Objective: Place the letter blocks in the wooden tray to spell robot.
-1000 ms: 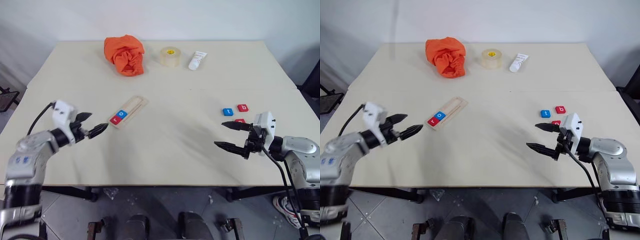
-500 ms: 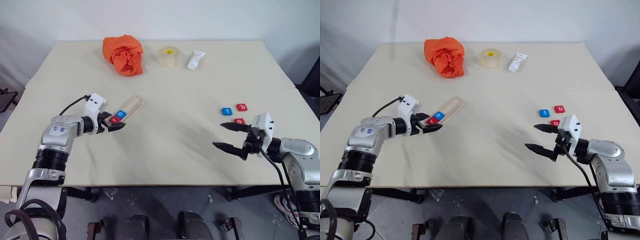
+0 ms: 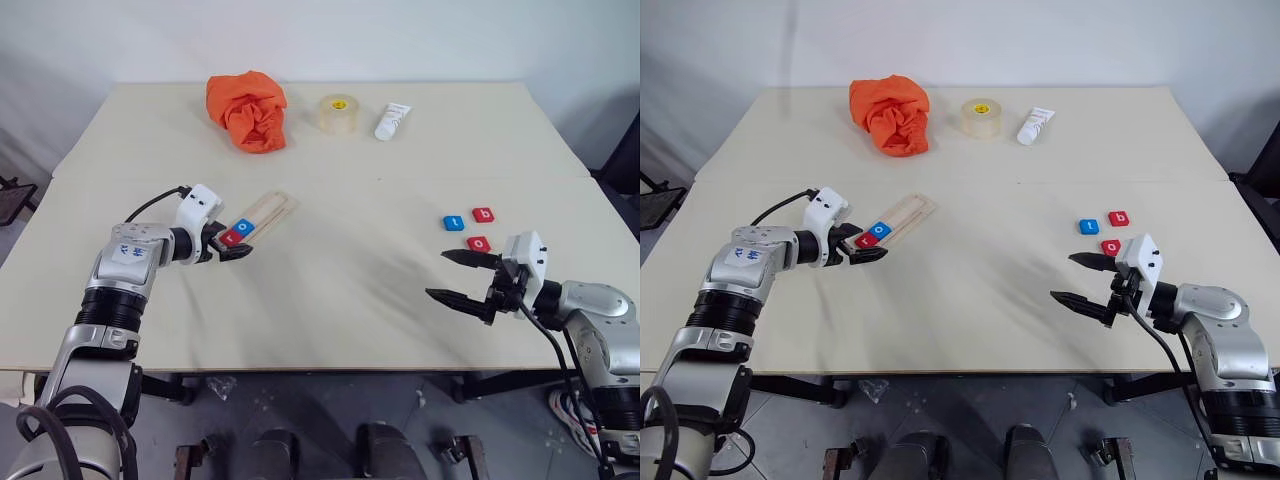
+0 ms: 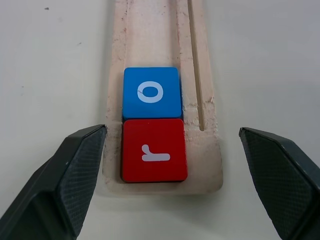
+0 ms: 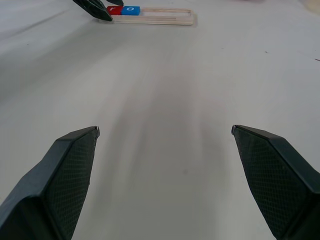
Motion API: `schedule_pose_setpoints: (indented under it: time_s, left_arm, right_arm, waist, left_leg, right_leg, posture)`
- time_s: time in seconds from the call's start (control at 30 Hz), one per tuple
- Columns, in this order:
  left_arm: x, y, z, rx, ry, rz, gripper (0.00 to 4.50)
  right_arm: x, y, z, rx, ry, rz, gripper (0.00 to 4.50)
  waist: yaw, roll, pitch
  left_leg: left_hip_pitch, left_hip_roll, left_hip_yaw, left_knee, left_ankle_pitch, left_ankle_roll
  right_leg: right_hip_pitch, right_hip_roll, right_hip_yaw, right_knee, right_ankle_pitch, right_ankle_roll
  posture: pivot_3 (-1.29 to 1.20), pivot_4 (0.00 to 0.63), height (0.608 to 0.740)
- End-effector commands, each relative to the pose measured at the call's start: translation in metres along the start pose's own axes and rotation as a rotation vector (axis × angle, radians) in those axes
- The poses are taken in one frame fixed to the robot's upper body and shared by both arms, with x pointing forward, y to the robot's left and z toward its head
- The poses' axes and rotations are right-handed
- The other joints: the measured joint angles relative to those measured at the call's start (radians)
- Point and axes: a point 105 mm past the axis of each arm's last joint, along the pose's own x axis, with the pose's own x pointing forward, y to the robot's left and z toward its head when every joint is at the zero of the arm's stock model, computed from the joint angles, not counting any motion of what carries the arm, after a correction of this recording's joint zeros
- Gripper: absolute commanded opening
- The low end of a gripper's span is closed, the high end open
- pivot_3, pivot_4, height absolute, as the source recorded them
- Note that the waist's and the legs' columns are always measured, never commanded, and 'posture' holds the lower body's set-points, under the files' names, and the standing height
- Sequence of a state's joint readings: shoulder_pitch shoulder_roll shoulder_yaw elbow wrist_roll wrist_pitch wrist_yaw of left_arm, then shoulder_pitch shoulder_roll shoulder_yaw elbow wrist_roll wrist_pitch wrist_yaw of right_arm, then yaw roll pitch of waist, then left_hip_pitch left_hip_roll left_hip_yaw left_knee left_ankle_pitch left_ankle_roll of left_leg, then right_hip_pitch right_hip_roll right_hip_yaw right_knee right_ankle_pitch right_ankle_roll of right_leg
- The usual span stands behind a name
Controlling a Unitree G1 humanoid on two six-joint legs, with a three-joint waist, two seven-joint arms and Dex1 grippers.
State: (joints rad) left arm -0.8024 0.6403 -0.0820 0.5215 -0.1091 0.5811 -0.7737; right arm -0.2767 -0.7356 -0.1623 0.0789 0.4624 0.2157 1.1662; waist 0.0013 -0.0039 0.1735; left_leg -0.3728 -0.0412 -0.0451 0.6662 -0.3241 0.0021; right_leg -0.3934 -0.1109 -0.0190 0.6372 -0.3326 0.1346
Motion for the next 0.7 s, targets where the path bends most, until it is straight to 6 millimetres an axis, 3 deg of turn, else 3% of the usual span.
schedule_pose_setpoints:
  time_s: [0.03,0.23,0.33,0.53,0.7]
  left_arm:
    - [0.0023,-0.004,-0.0139,-0.012,0.071,-0.018,4.5]
    - [0.0021,-0.0054,-0.0168,0.004,0.102,-0.017,4.5]
    - [0.0037,-0.0038,-0.0182,-0.005,0.111,0.003,3.9]
    - [0.0046,-0.005,-0.018,0.002,0.098,0.002,2.22]
    - [0.0042,-0.006,-0.0198,-0.003,0.096,0.002,2.22]
  right_arm:
    - [-0.0027,-0.0033,0.0138,-0.05,-0.035,-0.01,4.45]
    - [-0.0021,-0.0035,0.0124,-0.049,-0.032,-0.006,4.45]
    - [-0.0015,-0.0041,0.0121,-0.052,-0.028,-0.002,4.5]
    - [-0.0027,-0.0061,0.0124,-0.057,-0.019,0.003,4.5]
    - [-0.0027,-0.0067,0.013,-0.06,-0.016,0.009,4.5]
  waist:
    - [0.0,0.0,0.0]
    - [0.0,0.0,0.0]
    - [0.0,0.0,0.0]
    - [0.0,0.0,0.0]
    - [0.0,0.0,0.0]
  left_leg:
    - [0.0,0.0,0.0,0.0,0.0,0.0]
    - [0.0,0.0,0.0,0.0,0.0,0.0]
    - [0.0,0.0,0.0,0.0,0.0,0.0]
    - [0.001,0.0,0.0,0.001,0.0,0.0]
    - [0.001,0.0,0.0,0.0,0.0,0.0]
  right_leg:
    - [0.0,0.0,0.0,0.0,0.0,0.0]
    - [0.0,0.0,0.0,0.0,0.0,0.0]
    - [0.0,0.0,0.0,0.0,0.0,0.0]
    - [0.001,0.0,0.0,0.0,0.0,0.0]
    - [0.001,-0.001,0.0,0.0,0.0,0.0]
  posture:
    - [0.0,0.15,0.74]
    - [0.0,0.15,0.74]
    - [0.0,0.15,0.74]
    - [0.0,0.15,0.74]
    - [0.0,0.15,0.74]
